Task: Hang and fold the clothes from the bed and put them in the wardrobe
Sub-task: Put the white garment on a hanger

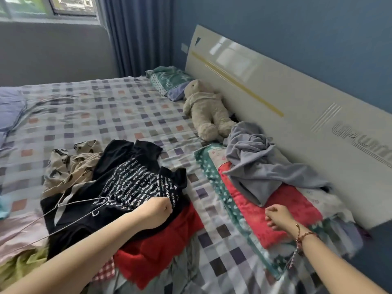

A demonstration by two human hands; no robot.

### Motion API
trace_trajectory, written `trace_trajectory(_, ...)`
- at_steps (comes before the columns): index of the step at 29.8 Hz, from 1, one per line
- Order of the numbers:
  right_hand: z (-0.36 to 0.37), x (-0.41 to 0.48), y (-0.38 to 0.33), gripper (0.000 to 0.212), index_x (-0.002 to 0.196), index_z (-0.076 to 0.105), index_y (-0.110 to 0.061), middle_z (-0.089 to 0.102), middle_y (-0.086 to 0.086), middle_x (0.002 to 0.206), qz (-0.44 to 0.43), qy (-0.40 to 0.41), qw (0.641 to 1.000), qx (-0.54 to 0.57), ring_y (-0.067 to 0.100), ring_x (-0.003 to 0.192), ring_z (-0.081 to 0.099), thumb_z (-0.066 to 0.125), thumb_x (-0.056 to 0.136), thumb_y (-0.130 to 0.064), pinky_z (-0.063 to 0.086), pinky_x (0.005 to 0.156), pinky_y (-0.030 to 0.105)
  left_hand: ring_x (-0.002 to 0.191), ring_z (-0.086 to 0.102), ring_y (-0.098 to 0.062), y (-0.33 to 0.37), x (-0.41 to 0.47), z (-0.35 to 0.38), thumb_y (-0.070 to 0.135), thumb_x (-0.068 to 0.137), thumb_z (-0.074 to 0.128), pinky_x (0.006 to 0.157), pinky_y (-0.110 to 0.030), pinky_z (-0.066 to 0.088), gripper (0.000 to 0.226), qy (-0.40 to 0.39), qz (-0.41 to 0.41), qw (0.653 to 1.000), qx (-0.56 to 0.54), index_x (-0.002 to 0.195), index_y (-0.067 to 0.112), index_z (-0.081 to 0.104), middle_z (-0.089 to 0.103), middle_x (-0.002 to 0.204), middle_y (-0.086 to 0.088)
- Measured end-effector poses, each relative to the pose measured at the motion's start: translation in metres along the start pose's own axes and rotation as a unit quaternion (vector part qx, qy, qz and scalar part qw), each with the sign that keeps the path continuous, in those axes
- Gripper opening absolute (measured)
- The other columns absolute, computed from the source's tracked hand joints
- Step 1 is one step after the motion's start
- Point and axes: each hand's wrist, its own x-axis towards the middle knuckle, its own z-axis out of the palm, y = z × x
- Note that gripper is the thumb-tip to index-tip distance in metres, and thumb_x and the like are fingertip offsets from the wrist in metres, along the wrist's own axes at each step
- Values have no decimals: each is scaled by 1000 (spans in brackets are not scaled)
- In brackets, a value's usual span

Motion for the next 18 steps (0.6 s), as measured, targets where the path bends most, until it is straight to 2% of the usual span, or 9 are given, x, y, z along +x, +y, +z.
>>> trace_trajectory(3, -9, 10, 3, 18, 78, 51, -6, 46, 9, 60, -1, 5, 1000, 22, 7, 30, 37, 42, 91, 3, 25, 30, 12, 88, 57, -26, 37, 20, 5, 21, 87, 39, 79, -30, 45, 30, 0, 22, 999, -28, 90, 1, 61, 65, 97, -13)
trace_trajectory(5, -8, 24, -3, 11, 86, 54, -3, 49, 9, 64, -13, 8, 999, 29, 12, 39, 44, 46, 91, 2, 30, 33, 15, 90, 59, -30, 57, 41, 9, 16, 89, 42, 79, -34, 47, 25, -7, 33, 999, -35, 87, -2, 60, 65, 96, -16)
trace_trajectory(6, -4, 36, -7, 9, 93, 58, -1, 52, 8, 70, -31, 15, 999, 5, 19, 51, 51, 50, 89, 1, 37, 40, 19, 88, 58, -30, 64, 53, 13, 13, 90, 43, 76, -34, 46, 22, -8, 39, 999, -31, 81, 0, 59, 64, 91, -16)
trace_trajectory(8, 8, 56, -16, 20, 105, 62, 2, 59, 10, 86, -79, 24, 994, -71, 30, 85, 61, 57, 86, -3, 46, 69, 29, 75, 51, -27, 73, 70, 22, 11, 92, 43, 68, -33, 40, 26, -10, 43, 999, -18, 66, 11, 49, 57, 78, -13)
trace_trajectory(10, 22, 73, -24, 30, 117, 57, -2, 60, 15, 109, -109, 19, 984, -141, 32, 110, 55, 56, 87, -7, 41, 89, 31, 73, 51, -26, 74, 86, 31, 11, 90, 43, 67, -34, 40, 25, -13, 41, 999, -8, 65, 16, 44, 58, 78, -13)
trace_trajectory(12, 28, 93, -29, 43, 132, 44, -6, 50, 18, 132, -135, 29, 972, -189, 33, 123, 45, 51, 90, -10, 37, 99, 35, 80, 56, -28, 74, 104, 38, 12, 90, 44, 70, -31, 42, 18, -26, 24, 999, -11, 74, 13, 52, 64, 88, -14)
trace_trajectory(14, 30, 110, -37, 55, 144, 26, -10, 39, 15, 144, -153, 30, 961, -228, 32, 128, 40, 45, 93, -12, 36, 102, 39, 80, 55, -26, 73, 122, 39, 12, 91, 43, 71, -29, 41, 20, -34, 15, 999, -16, 84, 4, 60, 64, 90, -14)
trace_trajectory(16, 36, 128, -49, 60, 148, 15, -14, 37, 14, 146, -157, 1, 956, -248, 33, 127, 42, 43, 96, -14, 37, 98, 38, 90, 59, -28, 73, 143, 35, 13, 92, 42, 78, -29, 43, 22, -36, 7, 999, -20, 90, 5, 63, 64, 96, -12)
trace_trajectory(18, 46, 137, -66, 55, 147, 23, -15, 45, 20, 136, -179, -22, 960, -216, 35, 121, 47, 44, 97, -18, 39, 94, 36, 101, 60, -25, 75, 157, 31, 13, 93, 43, 84, -28, 42, 24, -31, -1, 999, -33, 98, 8, 65, 66, 105, -8)
